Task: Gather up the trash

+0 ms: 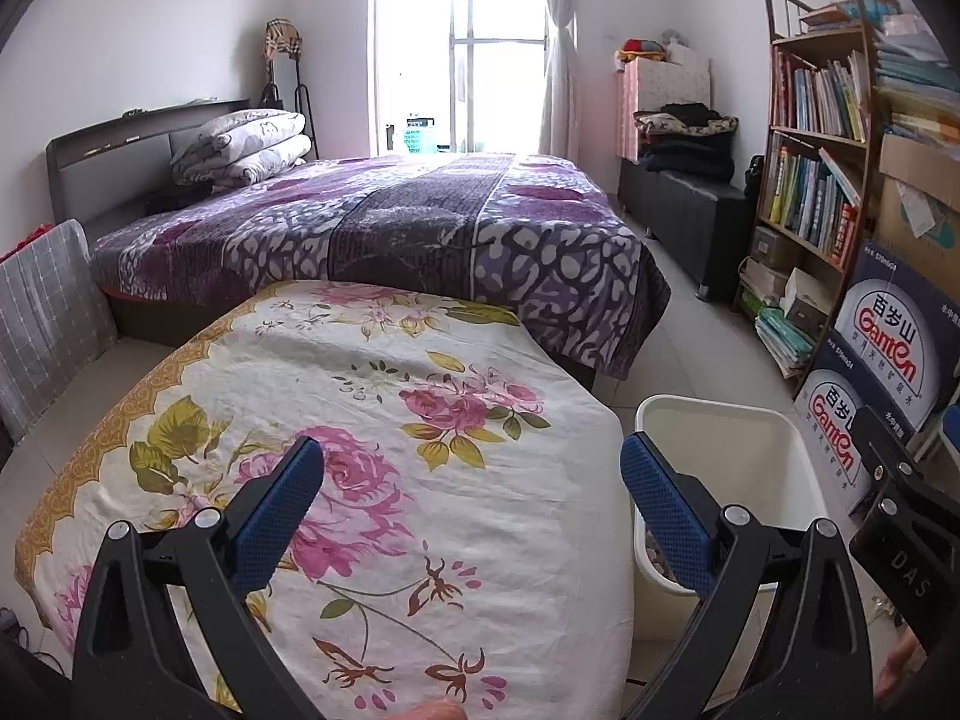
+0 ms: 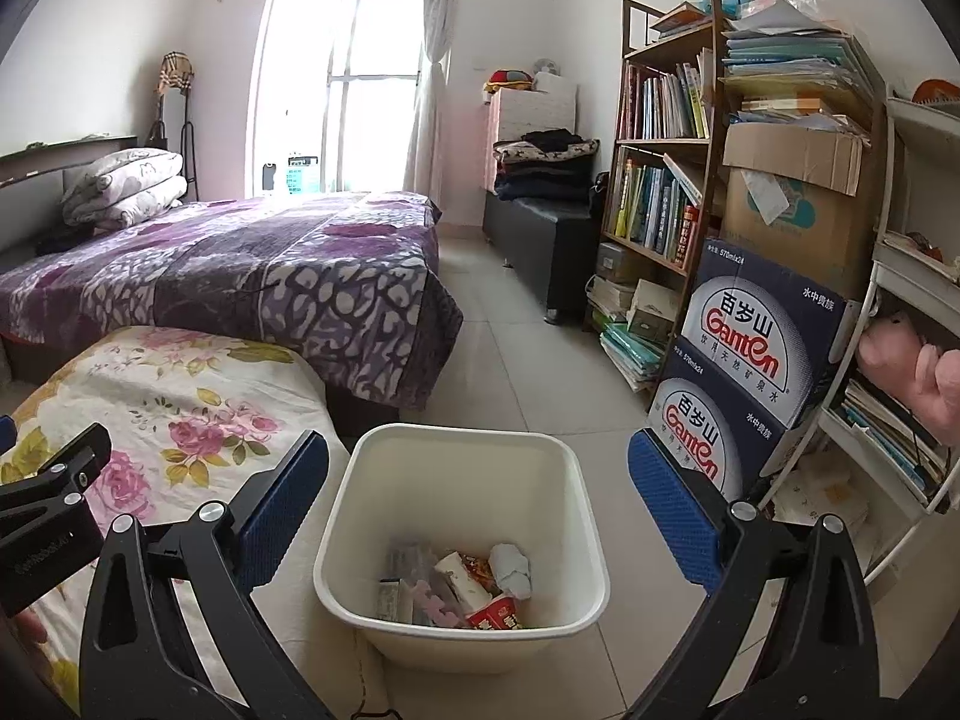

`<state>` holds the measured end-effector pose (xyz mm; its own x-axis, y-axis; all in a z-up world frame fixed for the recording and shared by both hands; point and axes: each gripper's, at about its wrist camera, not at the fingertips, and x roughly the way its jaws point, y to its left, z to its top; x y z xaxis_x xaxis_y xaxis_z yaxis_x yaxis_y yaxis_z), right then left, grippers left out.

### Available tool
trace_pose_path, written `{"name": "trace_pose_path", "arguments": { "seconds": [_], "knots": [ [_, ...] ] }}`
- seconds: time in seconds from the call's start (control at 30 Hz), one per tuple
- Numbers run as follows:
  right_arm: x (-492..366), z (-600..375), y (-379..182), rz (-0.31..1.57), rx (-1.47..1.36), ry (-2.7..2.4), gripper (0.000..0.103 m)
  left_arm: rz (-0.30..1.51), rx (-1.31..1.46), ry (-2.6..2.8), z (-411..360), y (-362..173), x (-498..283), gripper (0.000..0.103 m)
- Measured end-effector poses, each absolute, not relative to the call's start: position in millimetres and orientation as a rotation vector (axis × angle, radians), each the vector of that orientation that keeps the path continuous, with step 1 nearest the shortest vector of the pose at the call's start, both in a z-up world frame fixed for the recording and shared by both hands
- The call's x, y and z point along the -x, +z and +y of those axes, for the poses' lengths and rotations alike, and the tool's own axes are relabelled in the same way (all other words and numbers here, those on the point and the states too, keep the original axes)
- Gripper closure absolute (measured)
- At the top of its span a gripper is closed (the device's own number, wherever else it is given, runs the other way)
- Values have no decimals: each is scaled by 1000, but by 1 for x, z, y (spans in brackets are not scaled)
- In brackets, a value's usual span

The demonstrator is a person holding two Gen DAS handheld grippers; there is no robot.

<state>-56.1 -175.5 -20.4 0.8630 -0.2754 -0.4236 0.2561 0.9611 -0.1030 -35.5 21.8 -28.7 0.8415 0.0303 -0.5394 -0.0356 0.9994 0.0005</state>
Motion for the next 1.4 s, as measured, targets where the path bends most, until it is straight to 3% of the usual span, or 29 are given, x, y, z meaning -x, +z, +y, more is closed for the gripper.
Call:
{"name": "trace_pose_path", "arguments": {
  "seconds": [1.4],
  "knots": [
    [57, -174, -25, 475, 29, -261, 7, 579, -1, 30, 25, -34, 35, 7]
  ]
}}
